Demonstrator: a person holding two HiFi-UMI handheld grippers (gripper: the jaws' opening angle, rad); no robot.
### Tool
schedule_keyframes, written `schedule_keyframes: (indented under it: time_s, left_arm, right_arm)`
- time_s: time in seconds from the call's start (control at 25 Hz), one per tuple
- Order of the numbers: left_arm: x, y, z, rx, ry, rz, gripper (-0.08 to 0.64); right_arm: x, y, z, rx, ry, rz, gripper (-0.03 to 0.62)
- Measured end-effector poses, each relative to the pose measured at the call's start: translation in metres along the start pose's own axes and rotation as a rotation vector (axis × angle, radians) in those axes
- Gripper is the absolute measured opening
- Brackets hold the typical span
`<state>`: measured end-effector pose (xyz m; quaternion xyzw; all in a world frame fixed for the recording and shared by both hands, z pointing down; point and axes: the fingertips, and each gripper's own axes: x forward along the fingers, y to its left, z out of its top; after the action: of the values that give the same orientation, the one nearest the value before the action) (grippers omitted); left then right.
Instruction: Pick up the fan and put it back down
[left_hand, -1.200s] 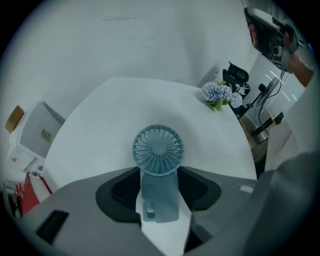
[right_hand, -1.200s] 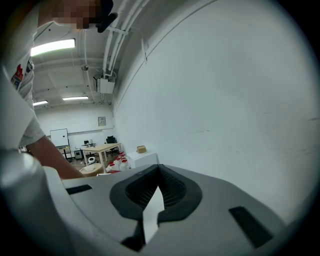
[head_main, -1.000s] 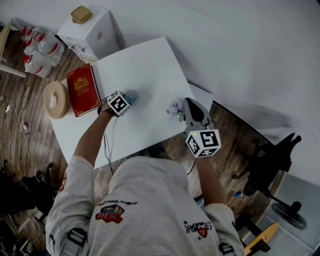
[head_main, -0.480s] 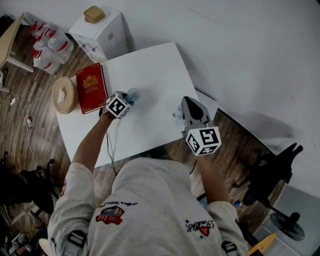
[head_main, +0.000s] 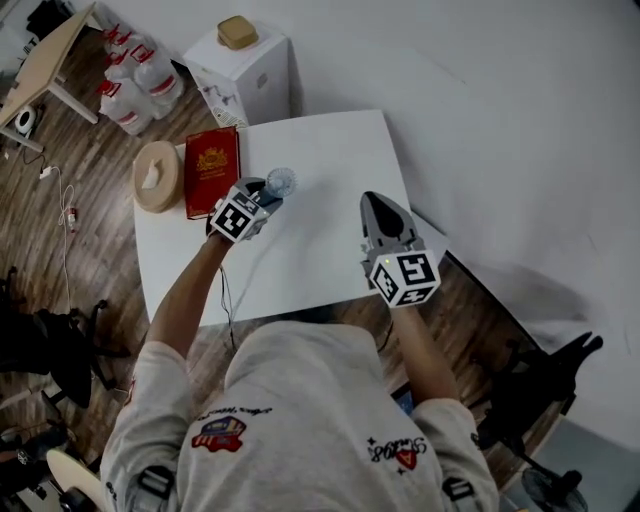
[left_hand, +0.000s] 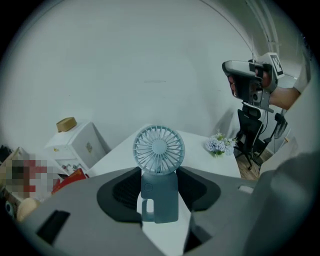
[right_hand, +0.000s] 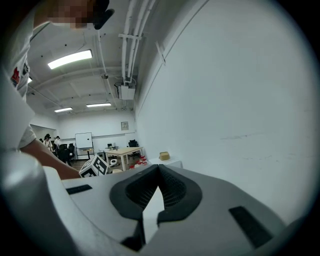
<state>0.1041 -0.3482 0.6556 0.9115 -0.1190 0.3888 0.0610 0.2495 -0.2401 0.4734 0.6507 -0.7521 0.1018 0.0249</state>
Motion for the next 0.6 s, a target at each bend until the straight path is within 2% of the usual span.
schedule_keyframes:
  time_s: [0.2, 0.36, 0.6]
  left_arm:
    - [-0.064, 0.027, 0.041, -0.070, -0.173, 0.111, 0.213]
    - [-0.119, 0.045, 0.078, -0.086, -0.317, 0.190, 0.213]
    - [-0.194, 0.055, 0.115, -0.126, -0.481, 0.265, 0.213]
  right_arm:
    - [0.015, 0.011, 0.018, -0.011, -0.027, 0.036, 0.000]
    - [0.029, 0.018, 0.038, -0.038, -0.062, 0.064, 0.002]
    - [0.045, 0.037, 0.060, -0.063, -0.089, 0.106, 0.000]
